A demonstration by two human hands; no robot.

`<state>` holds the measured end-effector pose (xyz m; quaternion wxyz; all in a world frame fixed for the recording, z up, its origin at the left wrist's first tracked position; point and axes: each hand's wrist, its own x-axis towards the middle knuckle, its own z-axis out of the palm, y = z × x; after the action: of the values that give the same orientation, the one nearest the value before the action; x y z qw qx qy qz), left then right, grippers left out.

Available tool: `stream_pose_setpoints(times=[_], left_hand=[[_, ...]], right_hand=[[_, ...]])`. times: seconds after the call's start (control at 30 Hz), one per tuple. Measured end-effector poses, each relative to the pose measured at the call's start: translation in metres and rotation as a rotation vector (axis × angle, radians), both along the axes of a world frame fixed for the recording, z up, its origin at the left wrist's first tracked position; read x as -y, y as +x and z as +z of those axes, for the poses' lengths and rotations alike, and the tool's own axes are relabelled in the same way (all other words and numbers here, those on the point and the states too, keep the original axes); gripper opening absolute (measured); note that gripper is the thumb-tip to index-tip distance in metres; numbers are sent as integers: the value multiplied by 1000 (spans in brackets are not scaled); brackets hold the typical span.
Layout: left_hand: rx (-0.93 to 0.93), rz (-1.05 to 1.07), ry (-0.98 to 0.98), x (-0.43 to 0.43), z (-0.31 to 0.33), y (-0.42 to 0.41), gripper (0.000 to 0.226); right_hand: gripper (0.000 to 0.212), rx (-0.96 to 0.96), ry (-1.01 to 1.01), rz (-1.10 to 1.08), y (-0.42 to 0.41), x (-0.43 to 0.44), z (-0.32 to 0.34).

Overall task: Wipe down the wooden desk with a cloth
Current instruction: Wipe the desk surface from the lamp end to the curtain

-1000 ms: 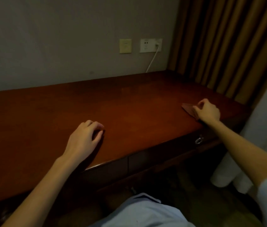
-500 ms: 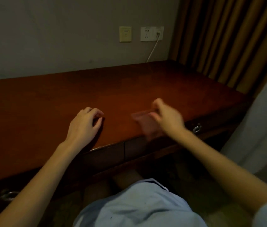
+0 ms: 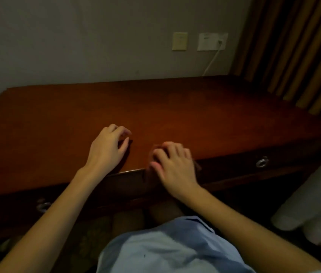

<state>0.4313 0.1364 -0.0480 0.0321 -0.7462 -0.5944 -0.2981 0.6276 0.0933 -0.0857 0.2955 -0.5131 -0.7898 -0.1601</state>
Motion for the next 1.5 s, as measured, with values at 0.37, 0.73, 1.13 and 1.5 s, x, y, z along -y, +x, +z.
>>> stream_pose_setpoints(times=[0.37,0.73,1.13,1.5], left_hand=[[101,579,116,105,9,-185,18],[190,621,120,143,-20,-204,17],[272,771,148,168,-18,-225,21],[244,569,103,102,-2,-209,20]], right_hand=[[37,279,-112,517,-262,33,15],[44,-15,-406,58,-95,-39,37],[24,202,-540,1025,-316,5,48],[50,160,-587,-55,-104,-224,46]])
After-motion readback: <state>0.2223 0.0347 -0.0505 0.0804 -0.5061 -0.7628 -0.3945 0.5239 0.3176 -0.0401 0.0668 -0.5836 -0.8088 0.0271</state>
